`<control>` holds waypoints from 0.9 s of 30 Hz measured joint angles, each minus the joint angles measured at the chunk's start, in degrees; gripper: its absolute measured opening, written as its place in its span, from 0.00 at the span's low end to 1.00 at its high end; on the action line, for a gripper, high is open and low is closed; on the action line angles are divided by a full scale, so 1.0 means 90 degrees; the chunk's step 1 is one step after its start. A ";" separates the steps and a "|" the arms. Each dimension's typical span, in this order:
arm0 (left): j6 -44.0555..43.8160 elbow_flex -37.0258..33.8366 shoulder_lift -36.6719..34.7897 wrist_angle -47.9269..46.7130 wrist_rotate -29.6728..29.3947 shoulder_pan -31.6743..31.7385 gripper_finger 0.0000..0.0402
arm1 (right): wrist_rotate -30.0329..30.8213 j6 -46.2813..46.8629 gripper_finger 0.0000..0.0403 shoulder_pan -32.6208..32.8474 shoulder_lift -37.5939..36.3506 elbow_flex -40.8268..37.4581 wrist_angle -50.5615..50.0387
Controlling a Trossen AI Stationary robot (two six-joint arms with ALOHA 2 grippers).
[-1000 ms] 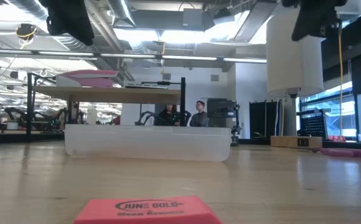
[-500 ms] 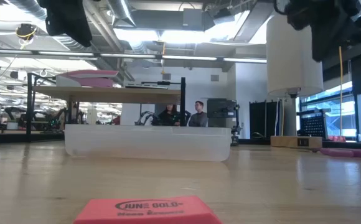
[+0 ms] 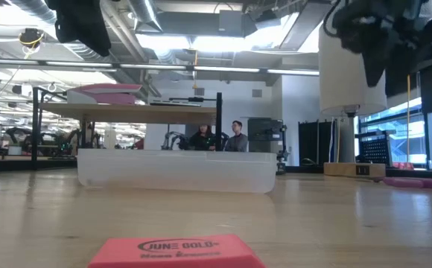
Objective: Pack school essentials
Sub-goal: Put the purple scissors into the blue supply box
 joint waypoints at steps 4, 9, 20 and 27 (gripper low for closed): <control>-0.0001 0.0000 0.0000 -0.0001 -0.0003 0.0000 0.19 | -0.0383 0.0024 0.50 -0.0143 0.0347 -0.0440 0.0535; 0.0000 0.0000 0.0000 0.0001 -0.0004 -0.0001 0.19 | -0.0780 0.0049 0.50 -0.0399 0.0566 -0.1237 0.1185; -0.0001 0.0000 0.0000 0.0016 -0.0003 0.0000 0.19 | -0.1059 0.0168 0.44 -0.0779 0.0573 -0.2368 0.2401; -0.0001 0.0000 0.0000 0.0018 -0.0003 0.0001 0.19 | -0.1061 0.0167 0.43 -0.0822 0.0571 -0.2713 0.2786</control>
